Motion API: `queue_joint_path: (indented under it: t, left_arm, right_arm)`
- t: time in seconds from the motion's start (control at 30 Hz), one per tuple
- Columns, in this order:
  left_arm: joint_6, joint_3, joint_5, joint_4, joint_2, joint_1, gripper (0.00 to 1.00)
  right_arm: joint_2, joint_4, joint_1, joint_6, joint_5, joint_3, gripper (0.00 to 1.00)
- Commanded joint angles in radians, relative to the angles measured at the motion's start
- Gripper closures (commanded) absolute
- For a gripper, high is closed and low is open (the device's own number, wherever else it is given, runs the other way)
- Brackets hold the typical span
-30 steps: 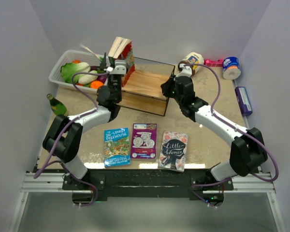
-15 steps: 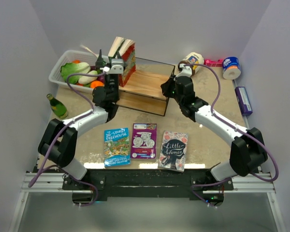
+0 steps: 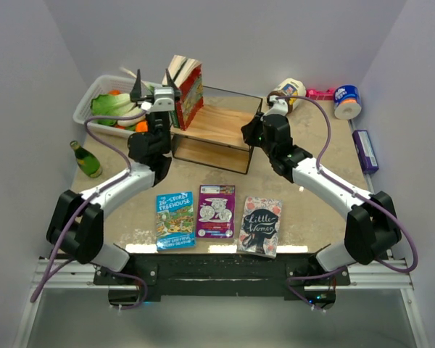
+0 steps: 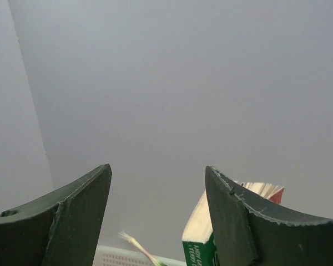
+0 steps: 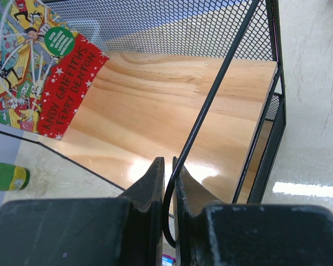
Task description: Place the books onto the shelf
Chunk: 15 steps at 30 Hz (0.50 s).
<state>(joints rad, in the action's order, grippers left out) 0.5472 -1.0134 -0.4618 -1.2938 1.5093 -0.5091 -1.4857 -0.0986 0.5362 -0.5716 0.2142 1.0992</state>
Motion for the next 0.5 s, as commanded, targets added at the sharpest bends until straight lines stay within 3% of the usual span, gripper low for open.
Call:
queue_joint_path:
  t: [0.0, 0.13, 0.33, 0.47]
  left_arm:
    - [-0.009, 0.025, -0.026, -0.099, -0.147, -0.019, 0.26]
    - [-0.085, 0.071, -0.026, -0.019, -0.241, -0.025, 0.26]
    - [-0.188, 0.131, -0.086, 0.134, -0.359, -0.029, 0.26]
    - [-0.271, 0.167, -0.124, 0.289, -0.445, -0.029, 0.26]
  right_arm:
    - [-0.008, 0.103, 0.005, 0.030, -0.039, -0.035, 1.00]
    - [-0.002, 0.108, 0.005, 0.033, -0.042, -0.027, 0.97]
    - [0.030, 0.146, 0.005, 0.039, -0.026, -0.016, 0.67]
    - [0.074, 0.177, 0.007, 0.039, 0.004, -0.018, 0.54]
